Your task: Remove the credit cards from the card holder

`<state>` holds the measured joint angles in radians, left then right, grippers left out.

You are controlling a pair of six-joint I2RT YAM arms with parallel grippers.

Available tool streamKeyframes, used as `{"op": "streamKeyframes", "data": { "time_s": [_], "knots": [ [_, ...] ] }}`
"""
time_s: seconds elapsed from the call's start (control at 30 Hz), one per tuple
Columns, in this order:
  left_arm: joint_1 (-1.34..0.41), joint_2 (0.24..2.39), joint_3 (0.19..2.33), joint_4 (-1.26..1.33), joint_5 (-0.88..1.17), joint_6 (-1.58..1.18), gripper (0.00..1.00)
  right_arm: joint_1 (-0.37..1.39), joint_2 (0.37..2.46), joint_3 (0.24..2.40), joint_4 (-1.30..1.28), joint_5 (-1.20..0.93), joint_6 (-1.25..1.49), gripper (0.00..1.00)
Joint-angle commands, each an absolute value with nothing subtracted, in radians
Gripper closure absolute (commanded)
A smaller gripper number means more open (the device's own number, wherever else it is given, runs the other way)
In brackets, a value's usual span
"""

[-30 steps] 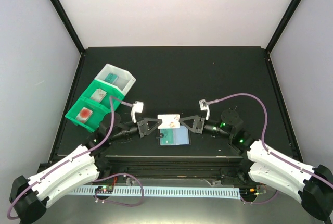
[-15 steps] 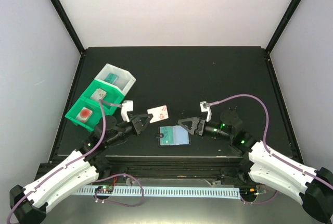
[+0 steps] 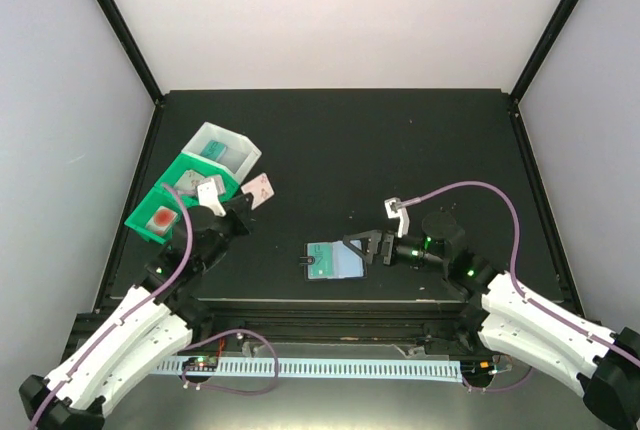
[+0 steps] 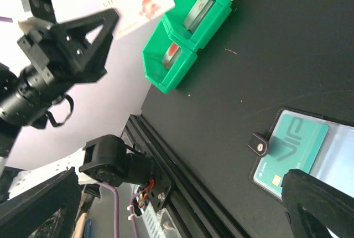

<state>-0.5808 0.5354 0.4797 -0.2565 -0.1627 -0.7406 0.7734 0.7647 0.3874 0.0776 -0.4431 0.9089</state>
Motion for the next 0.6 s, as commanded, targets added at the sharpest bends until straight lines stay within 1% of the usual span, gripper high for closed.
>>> {"op": "streamKeyframes", "data": {
  "time_s": [0.0,0.17,0.3,0.57],
  "knots": [
    [-0.490,0.592,0.574,-0.317,-0.212,-0.679,0.99,0.778,0.747,0.419,0.037,-0.442,0.850,0.00],
    [-0.347,0.638,0.610,-0.337,-0.205,-0.650,0.98,0.777,0.747,0.429,-0.004,-0.452,0.802,0.00],
    [-0.229,0.673,0.613,-0.337,-0.159,-0.654,0.98,0.777,0.741,0.449,-0.046,-0.446,0.766,0.00],
    [-0.072,0.779,0.630,-0.329,-0.136,-0.714,0.98,0.778,0.736,0.463,-0.085,-0.464,0.739,0.00]
  ]
}}
